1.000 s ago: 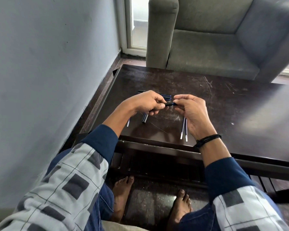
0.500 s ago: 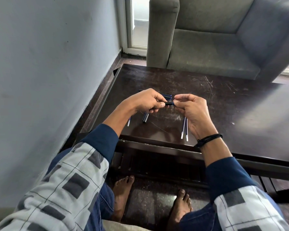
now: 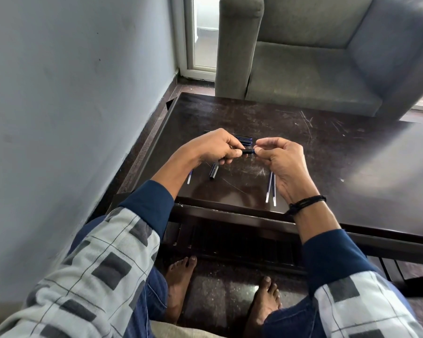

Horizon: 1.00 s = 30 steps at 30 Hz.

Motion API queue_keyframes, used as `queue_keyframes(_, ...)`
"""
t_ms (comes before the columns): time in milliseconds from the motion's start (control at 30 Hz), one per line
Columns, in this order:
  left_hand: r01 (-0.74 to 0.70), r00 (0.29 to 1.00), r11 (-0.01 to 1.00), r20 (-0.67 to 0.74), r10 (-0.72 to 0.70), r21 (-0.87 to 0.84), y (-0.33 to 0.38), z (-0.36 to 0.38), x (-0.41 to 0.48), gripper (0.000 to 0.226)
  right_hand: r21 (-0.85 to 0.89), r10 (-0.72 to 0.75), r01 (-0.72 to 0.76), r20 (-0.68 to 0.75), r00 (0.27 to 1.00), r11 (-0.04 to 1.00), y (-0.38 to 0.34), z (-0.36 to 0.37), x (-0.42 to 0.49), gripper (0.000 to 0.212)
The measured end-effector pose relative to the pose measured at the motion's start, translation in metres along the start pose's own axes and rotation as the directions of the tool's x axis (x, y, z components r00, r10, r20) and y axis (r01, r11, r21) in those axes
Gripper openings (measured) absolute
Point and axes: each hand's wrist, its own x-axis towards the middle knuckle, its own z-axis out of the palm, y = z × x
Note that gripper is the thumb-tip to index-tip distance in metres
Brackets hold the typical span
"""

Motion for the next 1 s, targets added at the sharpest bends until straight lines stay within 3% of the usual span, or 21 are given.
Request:
queue_keyframes(300,0.009,1.0,0.999,0.001,-0.009,-0.033,-0.002,-0.002,0.002,0.024,0.072,0.027,-0.029,0.026,0.999,0.997,-0.009,-0.001,-0.005,0.026)
queue_keyframes(467,0.014,1.0,0.999,-0.001,-0.014,-0.048,-0.001,-0.003,0.001,0.024,0.13,0.096,-0.095,0.003,0.995,0.987,-0.012,-0.002,-0.005,0.005)
queue_keyframes(600,0.014,1.0,0.999,-0.003,-0.014,-0.051,0.0,-0.002,0.0,0.024,0.074,0.112,-0.111,0.003,0.994,0.991,-0.007,-0.003,-0.002,0.014)
queue_keyframes(733,0.023,1.0,0.999,-0.001,-0.024,-0.046,-0.002,-0.002,0.0,0.023,0.026,0.065,-0.065,0.017,0.998,0.998,-0.006,-0.002,-0.003,0.001)
queue_keyframes(1000,0.03,1.0,0.998,0.005,-0.03,-0.047,-0.003,-0.003,-0.001,0.022,0.001,0.026,-0.026,0.062,0.998,1.0,-0.004,-0.004,0.0,0.025)
